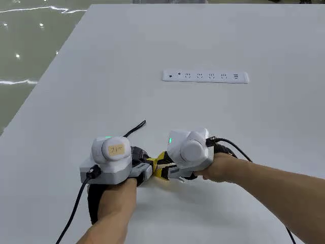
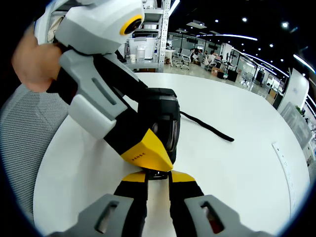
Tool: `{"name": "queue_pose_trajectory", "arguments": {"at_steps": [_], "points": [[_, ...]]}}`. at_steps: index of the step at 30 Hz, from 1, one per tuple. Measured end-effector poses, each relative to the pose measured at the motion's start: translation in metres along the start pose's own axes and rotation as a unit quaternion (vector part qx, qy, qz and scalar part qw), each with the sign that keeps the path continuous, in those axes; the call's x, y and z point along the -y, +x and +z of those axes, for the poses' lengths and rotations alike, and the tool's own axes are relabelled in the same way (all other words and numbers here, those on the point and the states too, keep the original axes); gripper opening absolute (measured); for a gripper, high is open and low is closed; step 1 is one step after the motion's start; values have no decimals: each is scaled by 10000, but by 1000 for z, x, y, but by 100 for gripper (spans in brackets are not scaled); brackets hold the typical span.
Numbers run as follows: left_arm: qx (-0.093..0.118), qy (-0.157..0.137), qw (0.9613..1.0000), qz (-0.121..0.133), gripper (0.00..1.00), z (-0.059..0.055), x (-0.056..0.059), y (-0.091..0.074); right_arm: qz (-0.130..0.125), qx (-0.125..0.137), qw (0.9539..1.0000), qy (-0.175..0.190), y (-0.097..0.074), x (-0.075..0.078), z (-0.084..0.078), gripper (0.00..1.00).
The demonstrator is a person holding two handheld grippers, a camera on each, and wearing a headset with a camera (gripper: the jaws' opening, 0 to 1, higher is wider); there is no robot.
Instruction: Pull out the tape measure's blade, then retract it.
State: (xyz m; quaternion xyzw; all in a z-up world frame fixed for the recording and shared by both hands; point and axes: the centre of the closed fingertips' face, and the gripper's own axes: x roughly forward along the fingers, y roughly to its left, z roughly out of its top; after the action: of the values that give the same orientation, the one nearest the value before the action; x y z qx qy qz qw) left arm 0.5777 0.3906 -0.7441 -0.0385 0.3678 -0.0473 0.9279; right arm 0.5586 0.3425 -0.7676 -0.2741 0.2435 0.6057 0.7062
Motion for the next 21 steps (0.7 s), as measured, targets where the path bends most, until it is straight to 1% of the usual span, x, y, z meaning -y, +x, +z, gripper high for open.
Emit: {"name": "queue_pose_trajectory", "arguments": {"at_steps": [4, 6, 7, 8, 9, 11, 14, 15, 18, 19, 20, 21], "points": [[12, 34, 10000, -6, 66, 0, 0, -1, -68, -15, 10000, -5, -1, 2, 0, 17], [48, 173, 9998, -23, 66, 1, 1, -2, -107, -7, 9999, 7, -2, 4, 0, 19], [116, 286, 9995, -32, 66, 4, 1, -2, -91, 14, 10000, 19, -3, 3, 1, 19], [123, 379, 9992, -37, 66, 4, 1, -3, -73, 18, 10000, 15, -3, 3, 2, 19], [136, 367, 9992, -38, 67, 5, 1, -4, -78, 7, 10000, -5, -3, 3, 1, 21], [168, 351, 9992, -80, 70, 7, 1, -4, -88, 4, 10000, -15, -5, 3, 1, 24], [171, 351, 9992, -97, 72, 7, 1, -5, -85, 3, 10000, 7, -5, 3, 1, 28], [175, 391, 9990, -102, 72, 8, 1, -5, -91, -8, 10000, 16, -6, 3, 0, 32], [244, 465, 9984, -198, 74, 11, 0, -8, -195, 3, 9998, 77, -10, 6, -1, 37], [258, 511, 9981, -239, 75, 12, 1, -9, -209, 3, 9997, 121, -12, 6, -1, 39], [293, 662, 9967, -374, 76, 13, 6, -9, -234, 1, 9996, 155, -14, 6, -1, 41], [297, 688, 9965, -379, 76, 13, 6, -9, -237, 7, 9996, 150, -15, 6, -2, 44]]}}
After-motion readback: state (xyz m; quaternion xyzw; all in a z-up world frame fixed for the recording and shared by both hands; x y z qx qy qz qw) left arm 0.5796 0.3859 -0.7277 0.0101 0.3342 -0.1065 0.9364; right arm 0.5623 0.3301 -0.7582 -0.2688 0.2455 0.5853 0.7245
